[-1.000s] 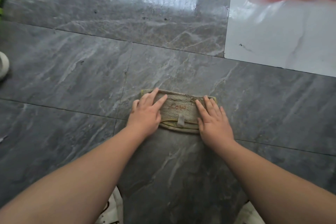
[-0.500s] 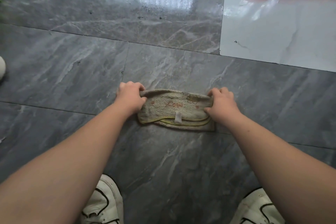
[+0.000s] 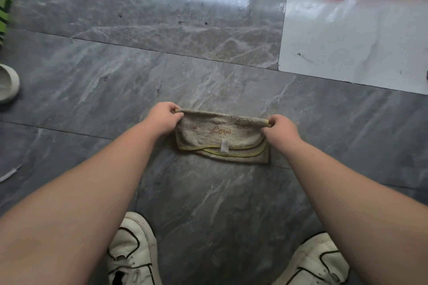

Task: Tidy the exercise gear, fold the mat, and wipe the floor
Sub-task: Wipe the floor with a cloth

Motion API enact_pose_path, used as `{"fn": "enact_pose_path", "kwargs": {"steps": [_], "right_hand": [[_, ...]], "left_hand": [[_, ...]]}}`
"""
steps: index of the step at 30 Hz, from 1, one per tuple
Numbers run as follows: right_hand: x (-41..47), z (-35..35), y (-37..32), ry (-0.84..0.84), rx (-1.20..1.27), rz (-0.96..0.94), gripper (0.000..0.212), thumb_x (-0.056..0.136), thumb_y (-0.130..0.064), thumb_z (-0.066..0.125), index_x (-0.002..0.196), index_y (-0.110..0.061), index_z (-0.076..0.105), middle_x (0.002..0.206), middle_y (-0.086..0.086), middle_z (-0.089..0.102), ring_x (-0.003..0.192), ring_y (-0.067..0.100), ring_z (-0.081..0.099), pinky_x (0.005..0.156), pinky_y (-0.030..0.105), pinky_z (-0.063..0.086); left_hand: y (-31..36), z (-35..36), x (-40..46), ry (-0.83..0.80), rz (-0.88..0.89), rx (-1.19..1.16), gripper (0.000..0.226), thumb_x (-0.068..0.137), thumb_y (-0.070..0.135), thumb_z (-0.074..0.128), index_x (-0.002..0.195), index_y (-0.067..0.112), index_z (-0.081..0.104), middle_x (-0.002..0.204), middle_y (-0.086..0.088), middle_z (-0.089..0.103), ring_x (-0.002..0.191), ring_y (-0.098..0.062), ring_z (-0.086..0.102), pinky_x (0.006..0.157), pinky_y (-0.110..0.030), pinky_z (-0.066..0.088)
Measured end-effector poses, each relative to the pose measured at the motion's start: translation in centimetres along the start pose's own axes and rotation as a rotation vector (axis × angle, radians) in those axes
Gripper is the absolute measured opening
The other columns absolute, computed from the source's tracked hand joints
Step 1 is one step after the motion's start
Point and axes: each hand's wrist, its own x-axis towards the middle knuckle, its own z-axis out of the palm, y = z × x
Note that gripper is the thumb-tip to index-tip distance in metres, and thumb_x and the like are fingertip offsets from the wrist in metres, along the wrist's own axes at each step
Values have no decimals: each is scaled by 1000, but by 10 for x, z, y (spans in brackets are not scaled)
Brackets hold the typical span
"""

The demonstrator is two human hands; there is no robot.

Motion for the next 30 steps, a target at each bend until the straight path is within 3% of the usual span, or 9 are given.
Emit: {"fn": "enact_pose_path", "kwargs": {"steps": [5, 10, 12, 16, 19, 22, 24, 28, 30], "right_hand": [[-60, -25, -26, -77, 151, 31, 7, 96, -21, 54, 102, -19, 51, 96, 7, 59, 89, 28, 55, 66, 31, 37], [-120, -75, -57, -12, 327, 22, 9, 97, -20, 52, 106, -20, 52, 89, 2, 58, 70, 15, 52, 53, 27, 37], [-141, -95, -71, 6, 393, 1, 13, 97, -22, 53, 110, -19, 54, 92, 2, 63, 78, 18, 58, 61, 29, 46], [-178, -132, -100, -6, 496, -22, 28, 95, -23, 55, 121, -14, 55, 106, 6, 69, 95, 20, 66, 88, 38, 54], [-213, -163, -121, -5, 568, -42, 35, 91, -23, 56, 124, -10, 54, 109, 12, 69, 100, 25, 68, 93, 47, 55], [-260, -205, -149, 0, 586, -110, 25, 93, -22, 54, 117, -16, 57, 105, 11, 70, 93, 22, 68, 83, 43, 55], [-294, -241, -171, 2, 596, -183, 11, 97, -19, 53, 103, -28, 56, 98, 4, 70, 88, 17, 67, 83, 41, 53], [-366, -328, -222, 23, 594, -319, 15, 100, -9, 51, 103, -23, 54, 88, -3, 66, 77, 4, 63, 74, 26, 52], [-406, -381, -249, 85, 600, -358, 15, 100, -6, 51, 106, -20, 53, 90, -3, 66, 74, -5, 62, 72, 15, 50]], "left_hand": [[15, -15, -53, -40, -131, -271, 10, 94, 14, 58, 86, 21, 60, 92, -14, 65, 84, -24, 59, 90, -49, 54], [52, -64, -116, 20, -120, -447, 15, 96, 11, 53, 87, 23, 56, 86, -9, 61, 80, -22, 57, 86, -56, 55], [71, -87, -140, 55, -92, -453, 12, 96, 12, 54, 92, 24, 57, 89, -10, 62, 81, -22, 58, 83, -49, 55], [96, -126, -187, 131, -10, -392, 7, 96, 11, 54, 101, 14, 58, 90, -6, 58, 81, -16, 52, 66, -14, 42], [107, -156, -227, 157, -31, -488, 4, 93, 18, 54, 92, 21, 57, 94, -7, 59, 84, -17, 54, 75, -29, 46], [122, -201, -274, 135, -62, -604, 7, 88, 26, 52, 85, 29, 57, 91, -7, 61, 83, -22, 57, 79, -55, 54], [141, -240, -304, 126, -51, -645, 10, 92, 22, 51, 87, 29, 56, 91, -9, 60, 82, -23, 57, 78, -61, 53], [201, -335, -360, 148, 3, -700, 12, 96, 24, 51, 90, 32, 58, 93, -1, 61, 87, -20, 58, 84, -56, 53], [243, -386, -391, 167, 59, -749, 13, 97, 20, 51, 91, 30, 58, 88, 2, 61, 82, -16, 55, 76, -47, 52]]}}
